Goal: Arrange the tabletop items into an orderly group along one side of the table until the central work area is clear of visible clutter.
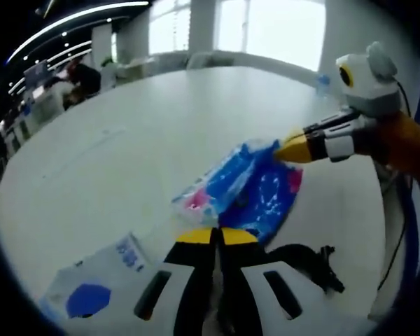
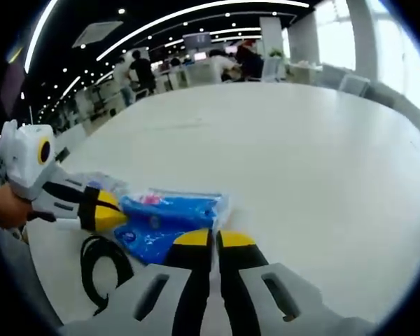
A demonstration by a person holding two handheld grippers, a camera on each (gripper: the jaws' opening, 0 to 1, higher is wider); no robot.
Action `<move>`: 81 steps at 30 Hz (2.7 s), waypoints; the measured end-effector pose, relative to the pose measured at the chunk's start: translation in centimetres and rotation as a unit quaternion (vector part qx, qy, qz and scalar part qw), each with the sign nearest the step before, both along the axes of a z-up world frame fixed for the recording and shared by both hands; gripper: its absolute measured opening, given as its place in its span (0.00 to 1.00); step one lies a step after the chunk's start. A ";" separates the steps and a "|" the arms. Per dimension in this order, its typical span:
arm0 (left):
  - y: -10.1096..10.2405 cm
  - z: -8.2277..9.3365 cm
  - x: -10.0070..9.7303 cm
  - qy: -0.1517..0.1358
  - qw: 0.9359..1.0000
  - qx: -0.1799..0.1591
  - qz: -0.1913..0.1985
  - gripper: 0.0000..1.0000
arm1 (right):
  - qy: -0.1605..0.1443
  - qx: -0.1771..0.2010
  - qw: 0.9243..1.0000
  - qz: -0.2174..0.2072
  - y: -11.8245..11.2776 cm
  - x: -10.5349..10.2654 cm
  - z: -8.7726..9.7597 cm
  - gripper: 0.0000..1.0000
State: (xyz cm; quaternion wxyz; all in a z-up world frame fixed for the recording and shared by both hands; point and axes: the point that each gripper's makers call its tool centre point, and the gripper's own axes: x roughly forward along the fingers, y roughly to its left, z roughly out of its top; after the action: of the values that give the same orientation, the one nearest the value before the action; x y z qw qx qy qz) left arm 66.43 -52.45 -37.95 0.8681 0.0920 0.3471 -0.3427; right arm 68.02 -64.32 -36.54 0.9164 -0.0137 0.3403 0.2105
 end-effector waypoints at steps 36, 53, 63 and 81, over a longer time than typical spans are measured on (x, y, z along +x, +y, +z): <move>0.4 1.3 -0.2 0.006 1.000 -0.006 0.009 0.07 | 0.010 -0.003 1.000 -0.013 -1.0 -0.1 -0.6 0.09; 2.0 5.7 0.2 -0.039 0.999 -0.028 0.016 0.05 | 0.008 0.000 1.000 -0.019 -1.1 -0.3 0.0 0.11; 3.2 8.1 0.2 -0.060 0.997 -0.048 0.024 0.05 | -0.007 0.000 1.000 -0.027 -1.6 -0.8 1.6 0.12; 4.6 9.7 -0.9 -0.077 0.995 -0.060 0.018 0.21 | -0.023 -0.022 0.999 0.005 -0.3 -2.5 3.9 0.25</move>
State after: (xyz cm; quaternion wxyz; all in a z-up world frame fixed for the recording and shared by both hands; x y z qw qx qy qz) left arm 65.48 -47.86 -28.25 0.9022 0.0602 0.2595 -0.3393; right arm 65.53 -64.64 -32.60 0.9225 -0.0406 0.3233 0.2070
